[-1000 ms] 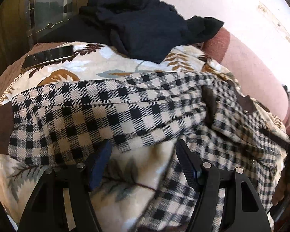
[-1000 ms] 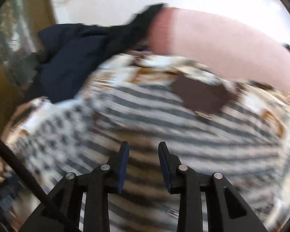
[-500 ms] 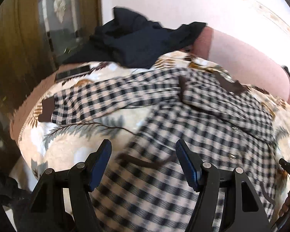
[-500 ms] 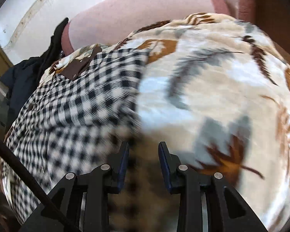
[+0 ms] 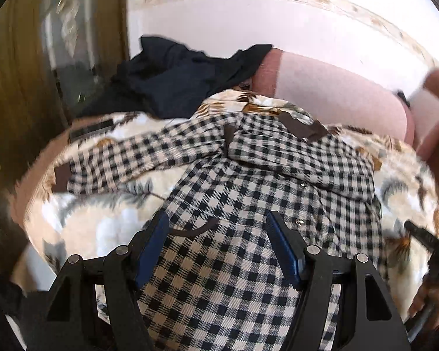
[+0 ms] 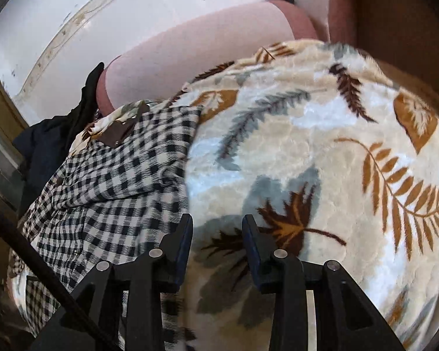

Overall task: Fold large clothes
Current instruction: 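Grasp the other sleeve's brown cuff with the left gripper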

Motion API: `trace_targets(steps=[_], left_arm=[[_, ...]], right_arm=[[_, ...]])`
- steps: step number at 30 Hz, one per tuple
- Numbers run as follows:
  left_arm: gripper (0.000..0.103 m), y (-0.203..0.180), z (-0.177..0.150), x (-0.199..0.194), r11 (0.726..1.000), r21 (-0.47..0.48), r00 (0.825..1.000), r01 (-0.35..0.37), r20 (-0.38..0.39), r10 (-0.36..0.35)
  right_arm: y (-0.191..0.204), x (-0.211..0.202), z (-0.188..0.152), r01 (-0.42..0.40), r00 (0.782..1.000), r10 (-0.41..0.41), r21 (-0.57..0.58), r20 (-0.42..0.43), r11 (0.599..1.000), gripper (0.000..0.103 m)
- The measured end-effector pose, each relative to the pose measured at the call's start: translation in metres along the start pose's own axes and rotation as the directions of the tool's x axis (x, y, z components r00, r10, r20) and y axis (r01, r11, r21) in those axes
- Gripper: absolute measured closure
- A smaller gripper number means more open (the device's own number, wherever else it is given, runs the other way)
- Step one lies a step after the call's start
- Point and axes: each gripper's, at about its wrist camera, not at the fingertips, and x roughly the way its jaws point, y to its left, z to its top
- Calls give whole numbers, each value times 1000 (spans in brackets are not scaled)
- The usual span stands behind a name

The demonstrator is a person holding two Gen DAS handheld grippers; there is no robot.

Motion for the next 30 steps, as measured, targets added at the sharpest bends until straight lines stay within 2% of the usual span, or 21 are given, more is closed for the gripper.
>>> trace_targets(steps=[2, 5, 6, 8, 10, 11, 14, 16, 18, 19, 21, 25, 30], left_arm=[[35, 19, 2, 8, 999, -47, 1000, 10, -3, -10], [35, 53, 9, 22, 997, -75, 1000, 1, -8, -2], [35, 67, 13, 27, 996, -84, 1000, -10, -4, 9], [35, 96, 19, 37, 994, -97, 999, -46, 0, 46], [35, 132, 26, 51, 989, -120, 996, -90, -8, 89], [35, 147, 28, 57, 985, -135, 994, -109, -17, 108], [35, 210, 36, 84, 955, -221, 980, -199, -64, 189], [35, 240, 38, 97, 934, -257, 969, -248, -76, 236], [35, 276, 42, 111, 909, -292, 955, -297, -93, 283], [35, 288, 42, 116, 899, -311, 951, -308, -101, 291], [35, 314, 42, 130, 878, -378, 955, -295, -139, 262], [35, 345, 41, 159, 843, -464, 960, -271, -201, 197], [33, 340, 50, 177, 865, -386, 945, -320, -199, 261]], right_arm=[[18, -8, -6, 4, 1000, -4, -32, 19, 999, 65], [45, -13, -15, 17, 1000, -19, -85, -12, 996, 65], [56, -16, -16, 11, 1000, -14, -106, -24, 994, 65], [85, -26, -18, 17, 1000, -15, -195, 9, 981, 65], [106, -27, -26, 41, 999, -31, -277, 41, 960, 54], [113, -25, -30, 44, 999, -32, -300, 44, 953, 53], [119, -6, -42, 42, 999, -41, -303, 10, 952, 53], [121, 14, -45, 17, 997, -36, -288, -61, 958, 53], [124, 23, -49, 18, 996, -43, -303, -76, 953, 53], [125, 26, -52, 32, 996, -58, -322, -74, 946, 53], [125, 32, -55, 44, 994, -74, -341, -75, 939, 53], [118, 46, -56, 42, 991, -81, -323, -107, 946, 53], [116, 56, -56, 36, 988, -81, -314, -131, 949, 53]])
